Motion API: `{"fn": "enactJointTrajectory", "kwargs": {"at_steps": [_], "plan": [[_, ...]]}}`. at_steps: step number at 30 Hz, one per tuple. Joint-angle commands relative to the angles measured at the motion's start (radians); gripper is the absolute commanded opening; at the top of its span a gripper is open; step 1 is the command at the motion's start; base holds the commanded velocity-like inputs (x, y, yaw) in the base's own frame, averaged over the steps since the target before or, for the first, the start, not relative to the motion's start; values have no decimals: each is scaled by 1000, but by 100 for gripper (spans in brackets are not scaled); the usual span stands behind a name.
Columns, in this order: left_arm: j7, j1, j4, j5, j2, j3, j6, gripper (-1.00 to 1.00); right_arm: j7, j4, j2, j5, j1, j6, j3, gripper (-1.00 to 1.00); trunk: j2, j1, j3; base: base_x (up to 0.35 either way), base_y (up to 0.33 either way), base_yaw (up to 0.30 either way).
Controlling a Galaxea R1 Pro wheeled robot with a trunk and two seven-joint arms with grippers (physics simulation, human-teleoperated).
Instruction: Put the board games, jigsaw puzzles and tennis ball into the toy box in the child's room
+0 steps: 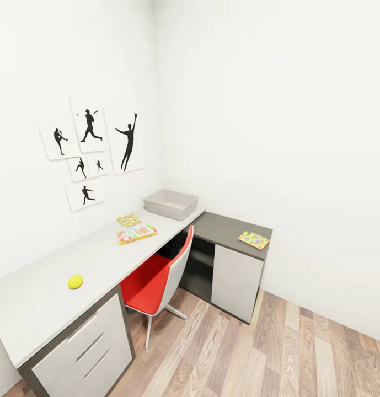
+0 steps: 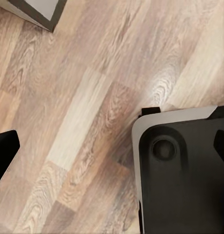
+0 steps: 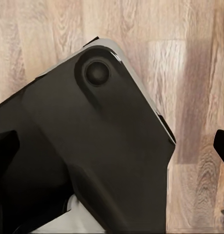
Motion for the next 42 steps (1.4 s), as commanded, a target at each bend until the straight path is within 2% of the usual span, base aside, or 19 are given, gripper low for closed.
{"fn": "enactJointTrajectory", "kwargs": {"at_steps": [1, 7, 14, 19, 21, 24, 25, 28, 30, 33, 37, 42], "plan": [[8, 0, 0, -8, 1, -6, -5, 100, 0, 0, -1, -2, 2, -4, -1, 100, 6, -4, 2, 0, 0, -281], [15, 0, 2, -7, 1, -4, -9, 100, -7, -1, 4, 4, 12, -1, 6, 100, 48, -27, 24, 0, 0, -255], [20, 0, 2, -5, 3, -1, 15, 100, -8, -1, -1, 5, 13, 0, 4, 100, 97, -53, 46, 0, 0, -47], [20, -4, -5, -2, 3, 5, 98, 100, -9, -1, 7, 1, 13, -1, 0, 100, 132, -73, 62, 0, 0, -4], [21, -12, -8, 1, 2, 8, 166, 100, -9, -1, 11, 1, 13, -3, -2, 100, 146, -80, 68, 0, 0, -1], [22, -58, -24, 3, 2, 9, 265, 100, -9, -12, 2, -3, 12, -1, -4, 100, 167, -92, 77, 0, 0, 0], [22, -100, -37, 5, 0, 11, 333, 100, -4, -31, -15, -7, 3, 6, -5, 100, 174, -96, 81, 0, 0, 0], [22, -172, -60, 7, -7, 13, 425, 100, -2, -73, -50, -11, -35, 37, -5, 100, 195, -107, 90, 0, 0, 0], [20, -255, -91, 7, -12, 14, 500, 100, 0, -113, -81, -12, -83, 95, -5, 100, 209, -115, 96, 0, 0, 0], [13, -340, -113, 9, -13, 14, 549, 100, 1, -160, -105, -13, -122, 143, -6, 100, 223, -122, 103, 0, 0, -56], [10, -377, -119, 9, -11, 11, 531, 100, -6, -185, -103, -8, -134, 157, -3, 100, 223, -122, 105, 0, 0, -198], [9, -384, -92, 2, -11, 6, 398, 100, -11, -189, -91, -4, -137, 158, -3, 100, 223, -122, 106, 0, 0, -260]]}}
